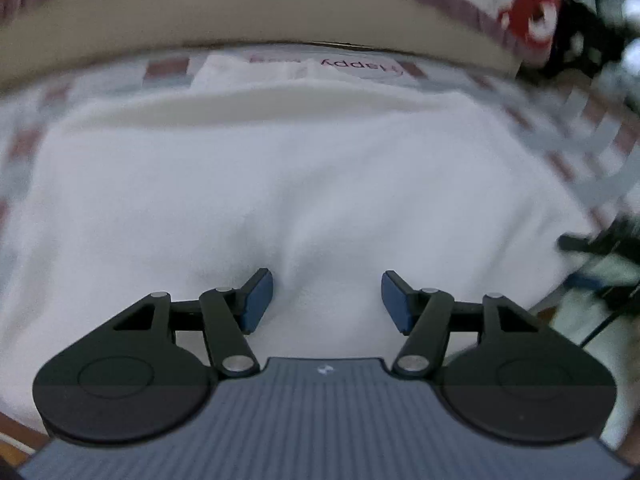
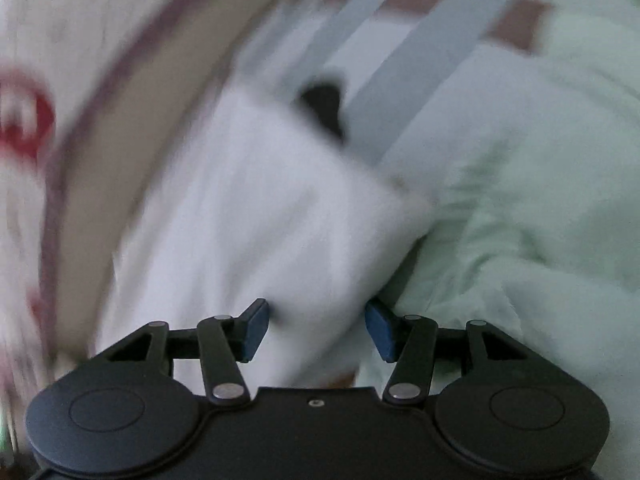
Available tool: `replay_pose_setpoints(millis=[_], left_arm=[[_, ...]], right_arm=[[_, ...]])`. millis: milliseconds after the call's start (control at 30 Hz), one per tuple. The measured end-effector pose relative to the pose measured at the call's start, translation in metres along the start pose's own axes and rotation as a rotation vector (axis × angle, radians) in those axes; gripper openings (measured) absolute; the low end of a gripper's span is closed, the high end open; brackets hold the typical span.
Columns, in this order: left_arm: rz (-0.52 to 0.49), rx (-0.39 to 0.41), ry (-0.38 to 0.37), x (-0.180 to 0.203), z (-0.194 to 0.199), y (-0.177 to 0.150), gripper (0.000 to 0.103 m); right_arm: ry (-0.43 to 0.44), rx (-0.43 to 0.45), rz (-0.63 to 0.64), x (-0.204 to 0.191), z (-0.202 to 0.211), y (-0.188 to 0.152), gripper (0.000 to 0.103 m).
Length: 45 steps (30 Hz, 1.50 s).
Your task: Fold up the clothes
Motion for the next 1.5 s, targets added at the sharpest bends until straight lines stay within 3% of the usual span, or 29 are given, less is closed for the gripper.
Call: replay_pose_setpoints(millis=[133, 233, 333, 400, 500, 633, 733, 833, 933, 1000, 1133, 1233, 1400, 1500], left_arm=[[0.230, 0.002, -0.058, -0.037, 0.008, 0.000, 0.056], [0.314, 0.136, -0.081, -0.058, 0.033, 0.006, 0.056], [0.342, 0.226, -0.050, -0.078, 0.050, 0.011, 0.058], [0.309, 0.133, 0.063, -0.089, 0.039, 0.007, 0.056], [0.268, -0.010, 0.231, -0.107, 0.024, -0.011, 0.055], [0.248, 0.016, 0.211, -0.109, 0.026, -0.018, 0.053], [0.271, 0.025, 0.191, -0.116, 0.028, -0.016, 0.053], [0.339, 0.069, 0.161, -0.136, 0.037, -0.017, 0.053], [0.341, 0.078, 0.212, -0.151, 0.042, -0.019, 0.053], [0.375, 0.090, 0.201, -0.162, 0.045, -0.024, 0.053], [0.456, 0.109, 0.205, -0.179, 0.051, -0.027, 0.053], [0.449, 0.109, 0.244, -0.187, 0.052, -0.027, 0.044], [0.496, 0.106, 0.199, -0.201, 0.056, -0.036, 0.043], [0.545, 0.115, 0.176, -0.209, 0.059, -0.041, 0.042]], right_arm=[[0.045, 0.119, 0.060, 0.002, -0.007, -0.010, 0.063], [0.055, 0.138, 0.077, -0.007, -0.024, -0.002, 0.067], [0.079, 0.160, 0.059, -0.005, -0.035, 0.003, 0.064], [0.067, 0.158, 0.097, -0.009, -0.039, 0.002, 0.038], [0.070, 0.175, 0.197, -0.027, -0.021, 0.004, 0.028], [0.169, 0.233, 0.491, -0.082, 0.010, 0.005, 0.026], [0.323, 0.234, 0.654, -0.133, 0.026, -0.002, 0.024], [0.547, 0.208, 0.818, -0.193, 0.046, -0.022, 0.024], [0.770, 0.159, 0.973, -0.242, 0.066, -0.063, 0.023], [0.871, 0.084, 1.051, -0.266, 0.069, -0.096, 0.023], [0.870, -0.114, 1.140, -0.285, 0.040, -0.179, 0.023], [0.824, -0.245, 1.180, -0.273, 0.013, -0.220, 0.023], [0.837, -0.280, 1.094, -0.258, 0.009, -0.218, 0.023], [0.957, -0.251, 0.992, -0.266, 0.024, -0.194, 0.023]])
Point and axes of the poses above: each gripper's, at about its wrist camera, not at the fingertips, and z roughly against the way its jaws point, x to its right, y to its top, the point moved 1 cm from there along -z, roughly the way its jaws point, and after that the axes turned 14 degrees about x, right-handed, at the moved point
